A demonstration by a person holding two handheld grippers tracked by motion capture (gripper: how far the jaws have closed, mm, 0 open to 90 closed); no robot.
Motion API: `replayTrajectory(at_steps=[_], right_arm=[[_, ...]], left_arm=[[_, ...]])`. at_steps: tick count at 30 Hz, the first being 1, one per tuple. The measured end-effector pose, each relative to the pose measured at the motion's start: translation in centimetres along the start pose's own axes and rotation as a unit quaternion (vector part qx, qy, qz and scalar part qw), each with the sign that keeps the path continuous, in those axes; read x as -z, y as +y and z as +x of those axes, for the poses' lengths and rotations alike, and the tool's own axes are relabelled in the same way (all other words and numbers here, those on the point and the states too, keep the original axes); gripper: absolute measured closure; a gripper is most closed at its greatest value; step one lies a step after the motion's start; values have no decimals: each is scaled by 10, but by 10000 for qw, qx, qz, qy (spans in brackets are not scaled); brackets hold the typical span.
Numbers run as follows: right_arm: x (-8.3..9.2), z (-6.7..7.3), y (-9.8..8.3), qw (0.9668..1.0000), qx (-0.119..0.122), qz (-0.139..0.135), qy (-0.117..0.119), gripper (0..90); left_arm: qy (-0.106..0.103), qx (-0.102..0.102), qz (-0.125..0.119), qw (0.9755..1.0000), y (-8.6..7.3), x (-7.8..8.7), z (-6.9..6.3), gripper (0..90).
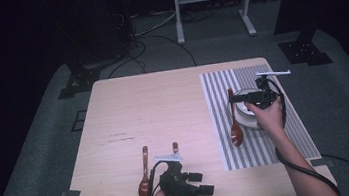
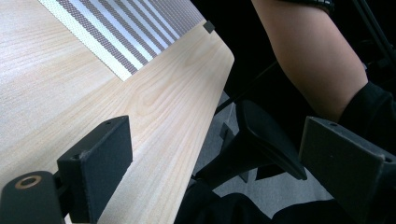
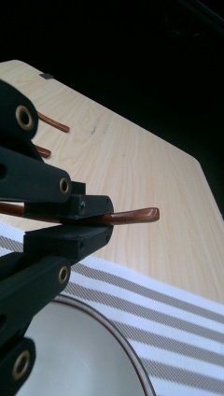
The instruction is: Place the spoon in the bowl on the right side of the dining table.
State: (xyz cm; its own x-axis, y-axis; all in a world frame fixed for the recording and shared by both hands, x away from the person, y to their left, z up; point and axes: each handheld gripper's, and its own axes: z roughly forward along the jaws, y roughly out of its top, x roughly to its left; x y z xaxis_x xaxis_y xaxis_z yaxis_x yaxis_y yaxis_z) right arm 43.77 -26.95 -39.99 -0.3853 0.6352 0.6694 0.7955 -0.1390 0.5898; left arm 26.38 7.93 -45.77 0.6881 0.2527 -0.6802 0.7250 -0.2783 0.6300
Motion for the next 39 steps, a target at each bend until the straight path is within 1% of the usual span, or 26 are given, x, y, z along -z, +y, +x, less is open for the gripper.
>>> replayTrajectory(at_steps=[7,8,15,18,21,28,33,35,39], right_arm=[[8,-7,8,9998,-131,-153,-58,838],[12,-9,11,9996,-168,-212,-116,838],[22,-18,19,9984,-300,-411,-240,838],[26,-22,23,9975,-392,-505,-294,838],[29,-26,25,9967,-486,-599,-268,838],[36,-36,29,9943,-638,-754,-390,838],[40,-38,33,9932,-710,-819,-414,838],[41,-39,36,9928,-695,-859,-457,838],[46,-41,42,9913,-745,-938,-539,838]], left_arm=[[11,13,-18,10000,0,1,0,85],[11,21,-21,10000,0,1,0,85],[8,11,-30,10000,0,1,0,85],[6,13,-28,10000,0,1,0,85],[8,18,-34,10000,0,1,0,85],[4,29,-46,10000,0,2,0,85],[2,28,-50,10000,0,2,1,85],[1,28,-56,10000,0,2,1,85],[0,29,-54,10000,0,2,1,85]])
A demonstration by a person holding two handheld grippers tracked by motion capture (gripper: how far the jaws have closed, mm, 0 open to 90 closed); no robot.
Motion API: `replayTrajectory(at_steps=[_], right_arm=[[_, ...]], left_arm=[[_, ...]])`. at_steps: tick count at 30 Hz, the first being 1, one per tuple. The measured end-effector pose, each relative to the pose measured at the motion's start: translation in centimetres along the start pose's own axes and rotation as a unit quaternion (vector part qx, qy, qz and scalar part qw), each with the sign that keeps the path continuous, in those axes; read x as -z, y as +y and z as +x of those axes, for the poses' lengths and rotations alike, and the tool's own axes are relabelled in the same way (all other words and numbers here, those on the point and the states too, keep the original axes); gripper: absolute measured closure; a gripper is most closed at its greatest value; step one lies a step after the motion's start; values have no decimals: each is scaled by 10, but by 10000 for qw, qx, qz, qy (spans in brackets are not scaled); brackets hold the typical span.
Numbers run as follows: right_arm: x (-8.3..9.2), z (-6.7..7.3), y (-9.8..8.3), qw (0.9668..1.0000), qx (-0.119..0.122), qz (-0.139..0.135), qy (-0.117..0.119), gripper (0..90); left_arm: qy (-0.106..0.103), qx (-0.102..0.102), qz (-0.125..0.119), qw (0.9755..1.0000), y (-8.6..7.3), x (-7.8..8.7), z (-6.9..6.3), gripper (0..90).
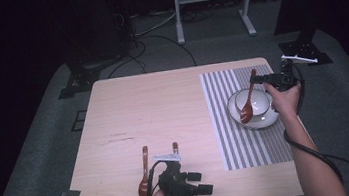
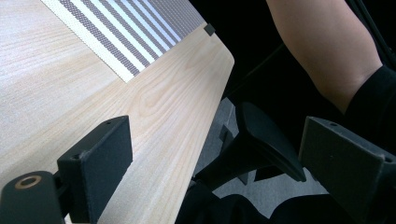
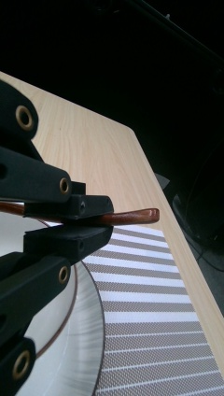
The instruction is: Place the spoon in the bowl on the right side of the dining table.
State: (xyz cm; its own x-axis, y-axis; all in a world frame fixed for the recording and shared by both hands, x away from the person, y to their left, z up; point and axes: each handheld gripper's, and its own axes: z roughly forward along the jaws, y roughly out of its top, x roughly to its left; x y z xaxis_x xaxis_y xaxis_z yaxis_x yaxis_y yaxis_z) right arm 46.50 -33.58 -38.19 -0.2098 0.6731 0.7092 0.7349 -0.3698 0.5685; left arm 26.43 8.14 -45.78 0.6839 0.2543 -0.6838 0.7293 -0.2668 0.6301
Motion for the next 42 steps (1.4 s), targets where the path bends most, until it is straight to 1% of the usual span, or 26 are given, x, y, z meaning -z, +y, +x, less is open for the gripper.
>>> replayTrajectory(at_steps=[10,13,14,16,17,18,20,21,24,32,33,36,37,40,42], right_arm=[[6,-2,7,9998,-54,-170,-94,839],[8,-3,9,9996,-78,-241,-113,839],[11,-5,11,9993,-131,-319,-156,839],[13,-7,11,9989,-172,-394,-181,839],[13,-7,11,9989,-172,-394,-181,839],[16,-10,12,9984,-204,-477,-215,839],[17,-12,12,9981,-221,-517,-234,839],[20,-13,12,9973,-232,-630,-296,839],[24,-16,12,9960,-256,-780,-363,838],[28,-22,9,9938,-276,-966,-466,833],[30,-25,7,9928,-275,-1040,-518,823],[31,-28,5,9922,-290,-1077,-554,819],[32,-33,3,9917,-297,-1104,-581,820],[32,-36,0,9920,-361,-1064,-579,819],[30,-44,-5,9924,-430,-999,-580,810]], left_arm=[[26,-5,-22,10000,-1,1,-1,85],[30,-7,-2,10000,-1,1,-1,85],[33,-15,3,10000,-1,0,-1,85],[29,-9,-4,10000,-1,0,-1,84],[27,-9,-6,10000,-1,1,-1,84],[29,-13,-4,10000,-1,1,-1,85],[29,-12,-4,10000,-1,1,0,85],[25,-14,1,10000,-1,1,0,85],[24,8,-13,10000,-1,1,0,84],[32,15,-20,10000,-2,2,1,85],[27,19,-18,10000,-2,2,1,85],[24,21,-14,10000,-2,2,1,85],[21,14,-15,10000,-2,2,1,85],[21,8,-14,10000,-1,1,0,85],[29,13,-14,10000,-2,1,1,85]])
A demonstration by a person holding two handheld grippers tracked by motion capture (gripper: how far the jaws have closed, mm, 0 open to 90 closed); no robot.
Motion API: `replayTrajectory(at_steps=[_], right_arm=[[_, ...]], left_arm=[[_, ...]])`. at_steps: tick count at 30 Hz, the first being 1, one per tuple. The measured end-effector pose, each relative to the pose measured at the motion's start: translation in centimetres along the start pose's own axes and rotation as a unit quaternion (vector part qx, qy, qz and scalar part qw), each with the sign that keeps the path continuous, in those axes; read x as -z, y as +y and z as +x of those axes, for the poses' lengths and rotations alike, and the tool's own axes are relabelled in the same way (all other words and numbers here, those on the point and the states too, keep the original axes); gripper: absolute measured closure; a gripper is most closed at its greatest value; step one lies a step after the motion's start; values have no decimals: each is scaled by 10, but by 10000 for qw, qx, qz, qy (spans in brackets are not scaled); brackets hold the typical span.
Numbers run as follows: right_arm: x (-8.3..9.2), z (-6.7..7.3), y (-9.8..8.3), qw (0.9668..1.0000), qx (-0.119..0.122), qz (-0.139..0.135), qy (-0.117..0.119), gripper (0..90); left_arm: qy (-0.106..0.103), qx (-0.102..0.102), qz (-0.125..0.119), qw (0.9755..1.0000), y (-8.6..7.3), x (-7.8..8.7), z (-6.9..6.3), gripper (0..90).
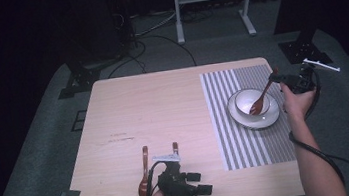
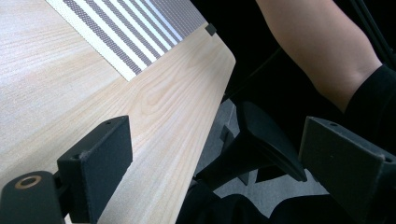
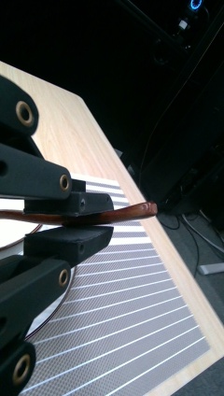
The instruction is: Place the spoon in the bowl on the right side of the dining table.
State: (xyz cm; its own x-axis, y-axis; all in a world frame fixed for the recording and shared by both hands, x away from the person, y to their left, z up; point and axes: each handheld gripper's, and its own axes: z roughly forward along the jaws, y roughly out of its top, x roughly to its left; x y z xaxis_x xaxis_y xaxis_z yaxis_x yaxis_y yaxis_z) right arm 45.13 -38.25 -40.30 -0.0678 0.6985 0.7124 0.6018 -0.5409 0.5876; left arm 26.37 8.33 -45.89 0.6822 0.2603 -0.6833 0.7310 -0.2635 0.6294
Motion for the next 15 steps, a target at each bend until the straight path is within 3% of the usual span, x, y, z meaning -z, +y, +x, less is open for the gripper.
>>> replayTrajectory(at_steps=[15], right_arm=[[3,-12,-7,9996,-50,265,-67,686]], left_arm=[[13,-12,15,10000,1,-1,0,85]])
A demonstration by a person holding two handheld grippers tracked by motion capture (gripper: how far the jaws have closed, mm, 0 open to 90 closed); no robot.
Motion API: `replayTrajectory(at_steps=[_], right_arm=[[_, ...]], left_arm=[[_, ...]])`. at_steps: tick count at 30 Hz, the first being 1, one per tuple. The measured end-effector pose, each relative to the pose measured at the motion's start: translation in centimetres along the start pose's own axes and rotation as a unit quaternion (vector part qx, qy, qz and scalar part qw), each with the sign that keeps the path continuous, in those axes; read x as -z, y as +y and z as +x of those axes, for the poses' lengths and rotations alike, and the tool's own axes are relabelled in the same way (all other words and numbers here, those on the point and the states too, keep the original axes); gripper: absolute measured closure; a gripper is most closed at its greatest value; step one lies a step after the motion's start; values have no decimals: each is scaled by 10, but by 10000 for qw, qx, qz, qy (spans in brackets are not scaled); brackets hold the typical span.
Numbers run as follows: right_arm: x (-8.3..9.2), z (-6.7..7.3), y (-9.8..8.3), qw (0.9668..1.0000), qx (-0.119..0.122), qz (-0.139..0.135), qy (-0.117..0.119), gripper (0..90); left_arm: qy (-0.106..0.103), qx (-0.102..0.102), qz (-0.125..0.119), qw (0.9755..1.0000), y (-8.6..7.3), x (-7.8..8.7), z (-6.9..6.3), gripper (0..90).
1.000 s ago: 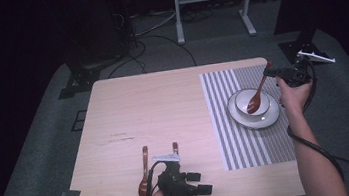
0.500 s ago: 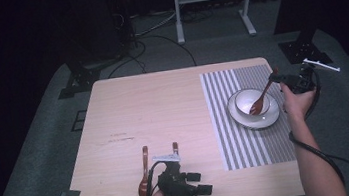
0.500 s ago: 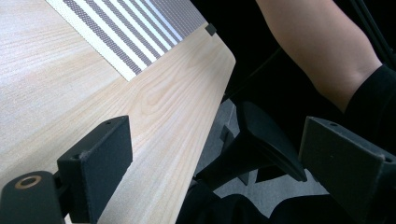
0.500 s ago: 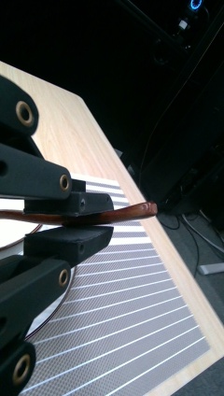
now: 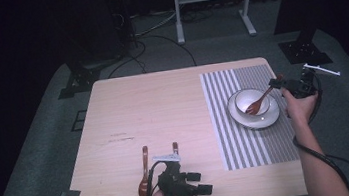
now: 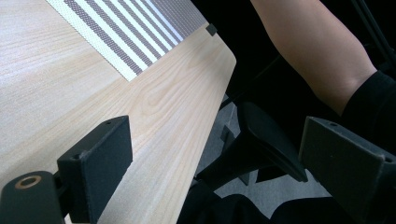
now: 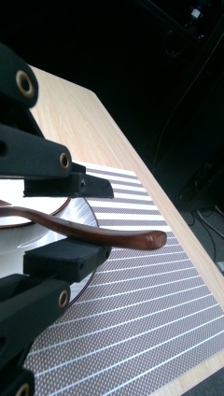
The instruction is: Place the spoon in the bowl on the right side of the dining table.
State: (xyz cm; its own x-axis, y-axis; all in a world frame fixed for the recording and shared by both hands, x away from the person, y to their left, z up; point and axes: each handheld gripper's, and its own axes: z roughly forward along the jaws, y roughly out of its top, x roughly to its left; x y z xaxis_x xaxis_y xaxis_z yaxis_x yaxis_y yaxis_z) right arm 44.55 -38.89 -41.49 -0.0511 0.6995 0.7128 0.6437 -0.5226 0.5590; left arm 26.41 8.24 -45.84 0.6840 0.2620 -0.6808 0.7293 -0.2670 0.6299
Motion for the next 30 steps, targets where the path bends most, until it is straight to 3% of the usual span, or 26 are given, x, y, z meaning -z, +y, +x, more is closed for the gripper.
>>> replayTrajectory(at_steps=[12,30], right_arm=[[-2,-5,-7,9998,6,151,-91,652],[0,2,-10,9993,204,299,-99,576]], left_arm=[[-43,0,1,10000,3,-2,0,84],[-20,14,-29,10000,3,0,1,84]])
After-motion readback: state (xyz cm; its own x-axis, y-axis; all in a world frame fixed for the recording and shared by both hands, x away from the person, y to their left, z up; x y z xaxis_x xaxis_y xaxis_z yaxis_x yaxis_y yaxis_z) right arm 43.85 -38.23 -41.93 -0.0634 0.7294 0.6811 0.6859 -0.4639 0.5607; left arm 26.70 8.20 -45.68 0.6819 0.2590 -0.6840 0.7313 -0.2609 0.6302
